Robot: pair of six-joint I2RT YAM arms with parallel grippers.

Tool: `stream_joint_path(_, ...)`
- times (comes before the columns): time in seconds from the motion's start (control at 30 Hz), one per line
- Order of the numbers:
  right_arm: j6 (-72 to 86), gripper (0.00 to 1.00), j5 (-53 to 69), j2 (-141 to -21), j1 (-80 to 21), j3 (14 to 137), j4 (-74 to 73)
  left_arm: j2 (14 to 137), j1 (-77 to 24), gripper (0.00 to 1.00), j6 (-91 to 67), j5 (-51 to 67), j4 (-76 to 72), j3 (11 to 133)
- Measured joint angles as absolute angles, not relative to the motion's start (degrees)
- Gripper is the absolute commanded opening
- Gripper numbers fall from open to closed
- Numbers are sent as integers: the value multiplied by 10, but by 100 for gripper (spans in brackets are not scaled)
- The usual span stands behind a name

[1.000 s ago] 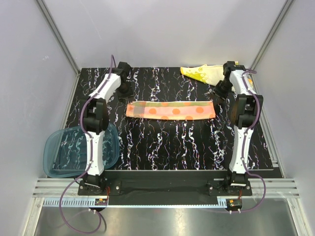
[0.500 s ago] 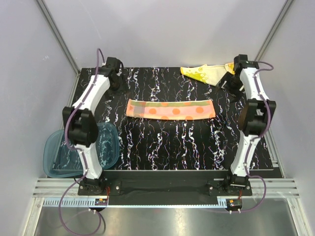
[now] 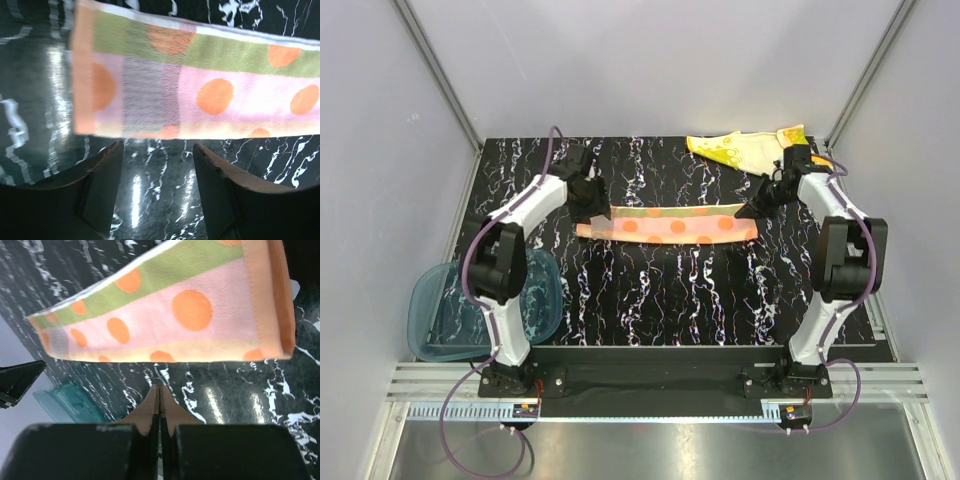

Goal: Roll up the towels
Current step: Fold the towel

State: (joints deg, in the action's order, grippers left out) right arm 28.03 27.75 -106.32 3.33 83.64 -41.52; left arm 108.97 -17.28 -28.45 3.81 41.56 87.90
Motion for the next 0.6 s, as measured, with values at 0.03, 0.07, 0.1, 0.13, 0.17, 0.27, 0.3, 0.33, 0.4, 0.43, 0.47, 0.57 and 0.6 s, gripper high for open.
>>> stream_joint_path(0.03,279,0,283,-1081,32,834,-411,1099,-176,59,-287,45,409,877)
stream_joint_path(0.07,277,0,284,-1095,31,831,-408,1110,-178,59,-290,49,404,875)
stream_joint_path(0.1,275,0,284,-1105,31,827,-406,1116,-178,59,-292,51,402,875)
stream_joint_path(0.13,272,0,279,-1117,32,822,-405,1122,-178,58,-295,53,394,868)
stream_joint_path(0.17,271,0,274,-1125,32,818,-405,1124,-177,58,-297,53,385,857)
stream_joint_path(0.27,266,0,241,-1150,32,803,-407,1124,-175,58,-302,52,372,818)
stream_joint_path(0.3,265,0,229,-1156,32,799,-408,1124,-175,58,-303,52,370,806)
stream_joint_path(0.33,265,0,213,-1163,32,794,-409,1124,-175,58,-303,50,368,793)
stream_joint_path(0.4,265,0,202,-1170,34,788,-416,1121,-174,57,-307,48,361,771)
stream_joint_path(0.43,265,0,194,-1169,35,788,-418,1115,-173,57,-306,47,353,764)
stream_joint_path(0.47,265,0,187,-1168,35,788,-420,1112,-173,57,-306,43,346,759)
stream_joint_path(0.57,266,0,167,-1164,35,788,-426,1103,-173,57,-309,41,330,743)
stream_joint_path(0.6,266,0,156,-1161,35,788,-429,1099,-173,57,-309,40,322,736)
